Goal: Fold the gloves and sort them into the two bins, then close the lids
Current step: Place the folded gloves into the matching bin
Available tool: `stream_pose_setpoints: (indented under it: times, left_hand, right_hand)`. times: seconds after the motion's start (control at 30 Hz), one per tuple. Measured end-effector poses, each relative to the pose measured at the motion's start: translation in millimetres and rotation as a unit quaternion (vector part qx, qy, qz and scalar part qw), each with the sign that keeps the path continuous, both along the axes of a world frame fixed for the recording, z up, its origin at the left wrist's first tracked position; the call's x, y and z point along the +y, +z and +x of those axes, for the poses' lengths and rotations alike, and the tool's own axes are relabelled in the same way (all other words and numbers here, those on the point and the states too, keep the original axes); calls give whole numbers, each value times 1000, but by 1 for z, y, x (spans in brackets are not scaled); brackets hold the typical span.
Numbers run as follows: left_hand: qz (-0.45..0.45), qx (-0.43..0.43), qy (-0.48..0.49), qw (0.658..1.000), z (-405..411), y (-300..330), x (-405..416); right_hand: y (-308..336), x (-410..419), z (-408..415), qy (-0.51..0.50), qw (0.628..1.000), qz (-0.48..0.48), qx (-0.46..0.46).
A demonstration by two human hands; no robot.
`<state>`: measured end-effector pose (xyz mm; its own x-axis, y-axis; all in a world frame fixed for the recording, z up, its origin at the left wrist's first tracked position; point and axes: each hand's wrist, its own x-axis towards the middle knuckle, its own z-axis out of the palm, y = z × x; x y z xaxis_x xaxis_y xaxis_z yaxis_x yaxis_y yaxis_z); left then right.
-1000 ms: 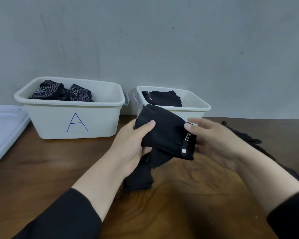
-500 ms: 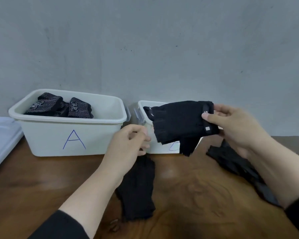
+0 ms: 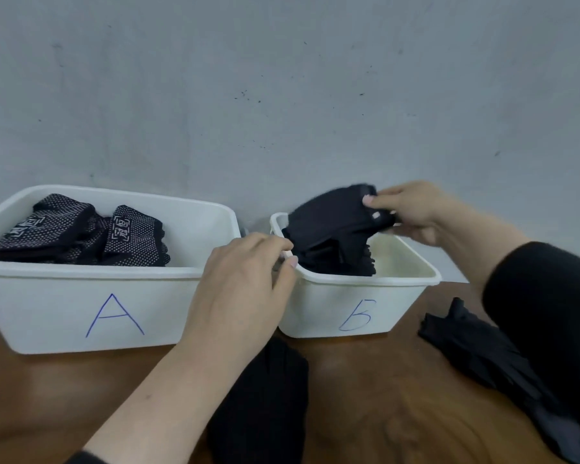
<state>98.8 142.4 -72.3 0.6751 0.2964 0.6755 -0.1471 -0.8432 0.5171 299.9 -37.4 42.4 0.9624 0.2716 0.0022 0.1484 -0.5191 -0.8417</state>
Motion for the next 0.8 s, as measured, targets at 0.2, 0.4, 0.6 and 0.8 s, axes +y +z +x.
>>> stream_pose_setpoints:
  times: [0.2,0.4,0.6,0.8]
  left_hand:
    - [89,61,9,994,10,-13,-8]
    - [132,105,15,986,15,-20,-15]
    - [135,98,19,986,15,-21,-14]
    - [141,93,22,985,15,-23,-13]
  right_hand:
    - [-57,6,5,12,937,-272,-219]
    - [-64,11,-4,208,859,-392,-255]
    - [-72,27,18,269,847,-433,-149]
    - [-72,34,14,271,858,-406,-161]
